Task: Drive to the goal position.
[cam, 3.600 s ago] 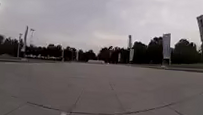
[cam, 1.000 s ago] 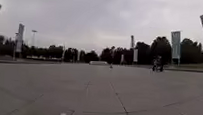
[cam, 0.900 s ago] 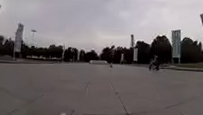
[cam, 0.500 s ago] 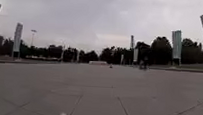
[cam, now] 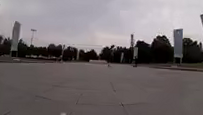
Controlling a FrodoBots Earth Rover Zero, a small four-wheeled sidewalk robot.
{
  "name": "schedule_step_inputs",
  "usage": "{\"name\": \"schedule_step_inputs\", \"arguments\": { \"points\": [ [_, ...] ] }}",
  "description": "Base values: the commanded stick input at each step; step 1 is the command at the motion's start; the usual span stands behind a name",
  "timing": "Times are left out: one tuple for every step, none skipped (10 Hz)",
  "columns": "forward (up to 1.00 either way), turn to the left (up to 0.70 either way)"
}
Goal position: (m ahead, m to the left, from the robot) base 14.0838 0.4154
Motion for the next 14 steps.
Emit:
{"name": "schedule_step_inputs", "arguments": {
  "points": [
    [0.6,0.0],
    [0.6,0.0],
    [0.6,0.0],
    [0.6,0.0],
    [0.6,0.0],
    [0.6,0.0],
    [0.6,0.0],
    [0.6,0.0],
    [0.6,0.0],
    [0.6,0.0],
    [0.6,0.0],
    [0.6,0.0],
    [0.6,0.0],
    [0.6,0.0]
  ]
}}
